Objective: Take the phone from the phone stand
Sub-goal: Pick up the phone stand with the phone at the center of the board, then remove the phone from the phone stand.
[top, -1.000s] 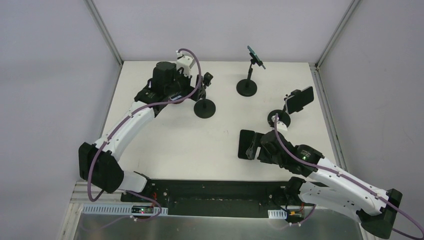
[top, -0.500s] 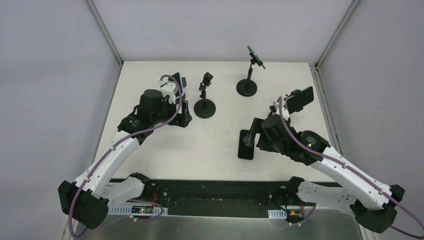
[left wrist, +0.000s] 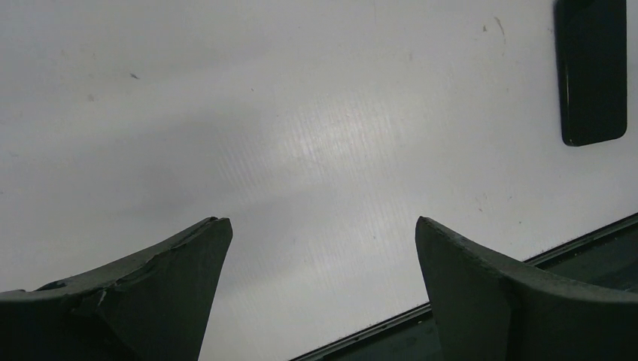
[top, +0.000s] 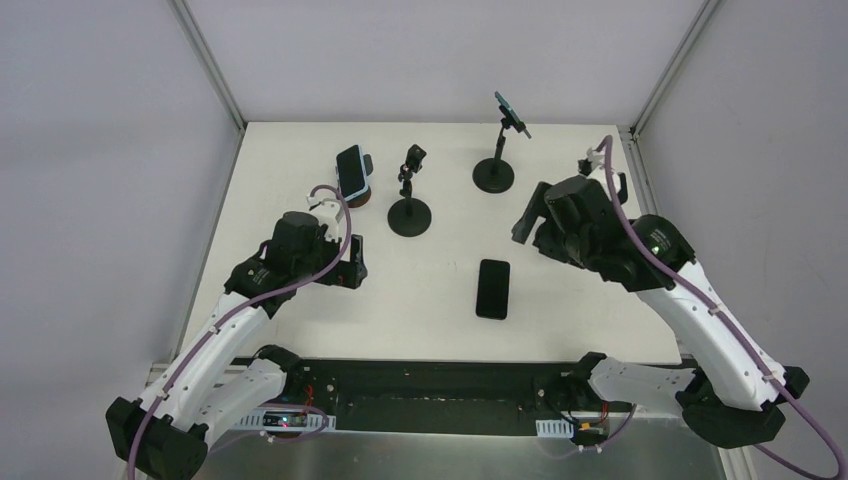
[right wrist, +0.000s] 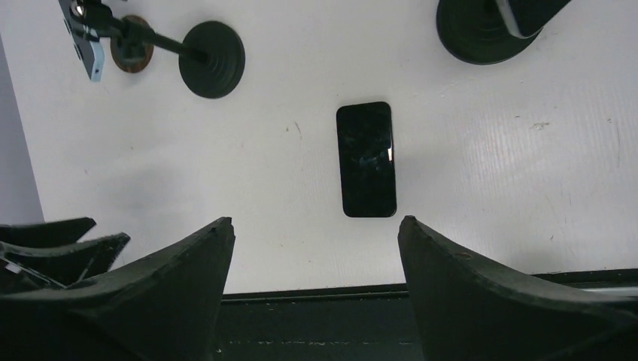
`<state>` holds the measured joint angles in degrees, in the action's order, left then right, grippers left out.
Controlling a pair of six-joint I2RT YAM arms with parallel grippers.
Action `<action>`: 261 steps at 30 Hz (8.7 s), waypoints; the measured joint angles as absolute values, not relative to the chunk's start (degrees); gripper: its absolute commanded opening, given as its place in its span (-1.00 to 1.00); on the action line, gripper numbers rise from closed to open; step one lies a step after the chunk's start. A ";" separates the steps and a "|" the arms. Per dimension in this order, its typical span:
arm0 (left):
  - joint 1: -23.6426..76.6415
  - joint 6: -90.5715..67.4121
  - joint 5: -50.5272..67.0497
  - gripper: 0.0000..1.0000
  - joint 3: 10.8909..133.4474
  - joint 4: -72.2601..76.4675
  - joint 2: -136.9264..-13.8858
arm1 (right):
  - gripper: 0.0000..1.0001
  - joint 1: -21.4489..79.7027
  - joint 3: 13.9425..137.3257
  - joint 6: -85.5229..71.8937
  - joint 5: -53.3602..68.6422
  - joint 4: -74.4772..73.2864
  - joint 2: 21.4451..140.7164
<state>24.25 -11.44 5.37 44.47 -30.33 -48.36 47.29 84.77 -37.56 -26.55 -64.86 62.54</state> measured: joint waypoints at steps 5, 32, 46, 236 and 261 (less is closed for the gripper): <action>24.25 -11.64 5.45 0.98 43.79 -31.86 -47.75 | 0.66 39.70 88.58 -38.50 -26.26 -67.13 62.00; 24.25 -11.09 11.27 0.95 43.77 -32.47 -48.75 | 0.99 -10.37 78.43 -32.86 -1.43 -53.74 61.93; 24.25 -10.98 13.04 0.94 43.77 -32.49 -49.89 | 0.99 -17.02 79.22 -28.75 5.50 -45.25 77.76; 43.59 13.32 37.74 -1.00 31.38 13.56 -50.15 | -1.00 41.52 65.91 -28.71 35.27 -20.82 78.50; 43.03 9.30 46.35 -1.00 31.42 14.90 -50.46 | -1.00 45.12 45.34 3.42 42.74 12.29 62.70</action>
<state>43.03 9.30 46.35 31.42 14.90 -50.46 45.12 45.34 3.42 42.74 12.29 62.70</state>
